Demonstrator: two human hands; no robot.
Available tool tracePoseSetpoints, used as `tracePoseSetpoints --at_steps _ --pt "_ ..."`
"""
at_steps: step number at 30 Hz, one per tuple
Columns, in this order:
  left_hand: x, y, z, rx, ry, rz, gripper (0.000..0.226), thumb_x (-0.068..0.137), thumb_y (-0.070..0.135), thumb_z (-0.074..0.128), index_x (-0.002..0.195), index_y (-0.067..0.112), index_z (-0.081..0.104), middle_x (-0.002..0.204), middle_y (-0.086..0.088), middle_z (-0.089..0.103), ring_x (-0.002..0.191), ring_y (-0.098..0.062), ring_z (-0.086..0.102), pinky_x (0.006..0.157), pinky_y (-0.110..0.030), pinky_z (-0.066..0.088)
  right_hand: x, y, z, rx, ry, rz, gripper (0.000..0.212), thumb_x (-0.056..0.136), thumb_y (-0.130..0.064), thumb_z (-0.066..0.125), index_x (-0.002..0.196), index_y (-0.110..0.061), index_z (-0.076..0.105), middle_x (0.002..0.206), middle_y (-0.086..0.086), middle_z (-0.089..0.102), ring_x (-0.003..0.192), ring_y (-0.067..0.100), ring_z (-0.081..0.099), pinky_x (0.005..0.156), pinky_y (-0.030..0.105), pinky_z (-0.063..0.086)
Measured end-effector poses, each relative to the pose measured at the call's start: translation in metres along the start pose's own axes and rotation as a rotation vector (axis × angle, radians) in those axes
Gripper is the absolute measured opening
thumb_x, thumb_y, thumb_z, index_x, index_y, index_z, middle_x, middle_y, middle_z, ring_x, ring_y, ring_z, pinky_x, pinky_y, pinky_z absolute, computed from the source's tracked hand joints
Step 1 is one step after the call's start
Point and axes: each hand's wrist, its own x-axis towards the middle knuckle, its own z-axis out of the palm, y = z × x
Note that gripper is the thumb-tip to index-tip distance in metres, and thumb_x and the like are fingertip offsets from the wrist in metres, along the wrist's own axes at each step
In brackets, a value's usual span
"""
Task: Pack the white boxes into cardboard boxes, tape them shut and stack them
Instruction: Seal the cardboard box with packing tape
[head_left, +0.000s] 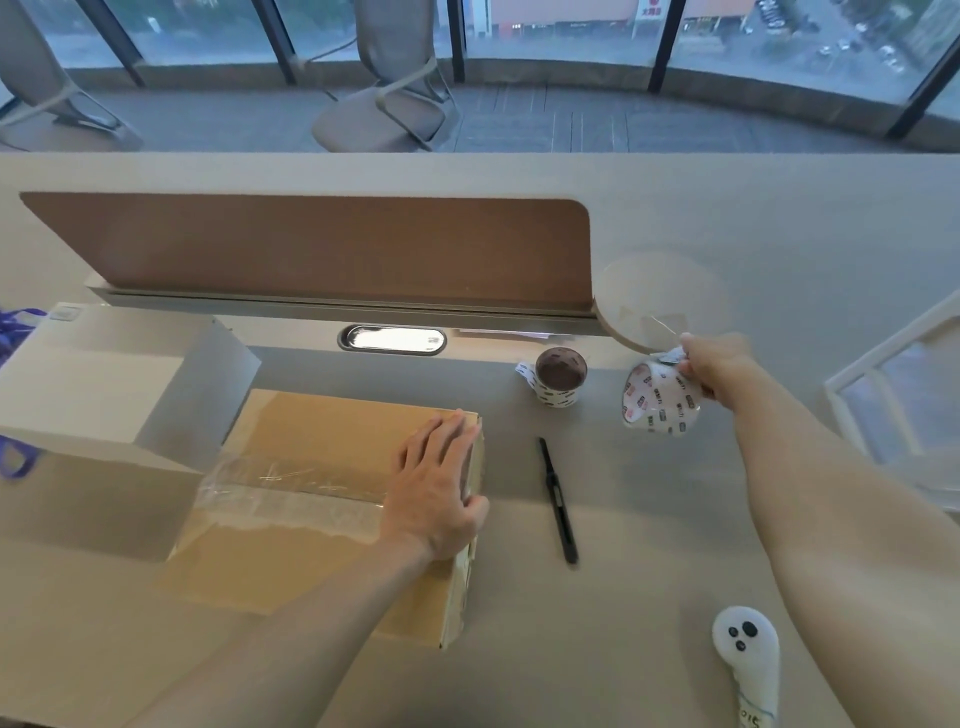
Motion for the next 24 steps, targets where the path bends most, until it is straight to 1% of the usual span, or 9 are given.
tracePoseSetpoints --at_steps 2,3,6,10,14,17,19,21,24 --pt "0.001 -0.001 0.0 -0.005 0.004 0.0 0.082 0.076 0.043 0.051 0.154 0.028 0.031 0.162 0.007 0.025 0.151 -0.016 0.013 0.122 -0.038 0.013 -0.001 -0.011 -0.001 -0.13 0.014 -0.065 0.018 0.09 -0.018 0.054 0.073 -0.012 0.053 0.076 0.013 0.066 0.071 0.027 0.065 0.076 0.041 0.056" --pt "0.001 -0.001 0.0 -0.001 -0.002 -0.003 0.082 0.076 0.043 0.051 0.154 0.028 0.03 0.162 0.007 0.023 0.151 -0.015 0.011 0.122 -0.037 0.011 -0.001 -0.016 -0.001 -0.204 0.014 -0.097 0.018 0.09 -0.017 0.053 0.073 -0.012 0.051 0.085 0.015 0.066 0.078 0.029 0.066 0.073 0.037 0.056" --pt "0.001 -0.002 0.002 0.003 -0.01 -0.006 0.083 0.077 0.043 0.052 0.156 0.029 0.026 0.163 0.008 0.021 0.151 -0.014 0.008 0.122 -0.035 0.007 -0.002 -0.033 -0.001 -0.385 0.027 -0.192 0.014 0.089 -0.018 0.052 0.077 -0.013 0.053 0.087 0.014 0.065 0.069 0.026 0.058 0.047 0.028 0.042" --pt "0.002 -0.001 0.001 0.005 0.002 -0.004 0.083 0.077 0.043 0.055 0.155 0.028 0.028 0.162 0.007 0.023 0.15 -0.016 0.011 0.121 -0.035 0.008 -0.027 -0.049 0.004 -0.537 0.043 -0.222 0.009 0.082 -0.013 0.057 0.073 -0.011 0.057 0.074 0.01 0.064 0.062 0.025 0.057 0.05 0.026 0.036" --pt "0.001 -0.002 0.001 0.012 -0.012 0.003 0.083 0.079 0.045 0.054 0.155 0.029 0.024 0.163 0.007 0.019 0.151 -0.015 0.007 0.121 -0.035 0.005 -0.047 -0.049 0.005 -0.483 0.137 -0.275 0.019 0.088 -0.025 0.055 0.084 -0.009 0.065 0.076 0.008 0.065 0.069 0.026 0.061 0.055 0.027 0.04" --pt "0.001 -0.001 0.001 0.015 -0.025 0.005 0.083 0.08 0.045 0.054 0.155 0.03 0.021 0.163 0.008 0.016 0.151 -0.015 0.005 0.121 -0.035 0.004 -0.07 -0.059 -0.004 -0.26 0.184 -0.425 0.027 0.091 -0.026 0.056 0.071 -0.01 0.064 0.067 0.008 0.066 0.066 0.024 0.064 0.057 0.026 0.042" --pt "0.001 -0.001 0.0 0.009 -0.026 0.007 0.083 0.081 0.046 0.053 0.155 0.03 0.021 0.164 0.008 0.016 0.151 -0.015 0.004 0.121 -0.035 0.003 -0.095 -0.066 -0.01 -0.092 0.112 -0.523 0.032 0.095 -0.029 0.057 0.071 -0.009 0.064 0.062 0.002 0.065 0.058 0.011 0.066 0.051 0.022 0.043" --pt "0.002 -0.001 -0.002 -0.026 -0.039 -0.001 0.08 0.082 0.049 0.05 0.155 0.03 0.022 0.164 0.009 0.015 0.151 -0.014 0.004 0.121 -0.036 0.004 -0.12 -0.068 -0.013 0.017 -0.005 -0.6 0.032 0.096 -0.031 0.06 0.074 -0.01 0.067 0.065 -0.002 0.069 0.058 0.008 0.069 0.048 0.017 0.044" --pt "0.008 -0.002 -0.006 -0.096 -0.048 -0.03 0.072 0.087 0.06 0.039 0.153 0.035 0.028 0.163 0.013 0.018 0.15 -0.011 0.006 0.121 -0.037 0.006 -0.157 -0.067 -0.012 0.087 -0.151 -0.729 0.026 0.096 -0.026 0.063 0.074 -0.014 0.07 0.065 -0.005 0.072 0.06 0.006 0.069 0.056 0.016 0.051"
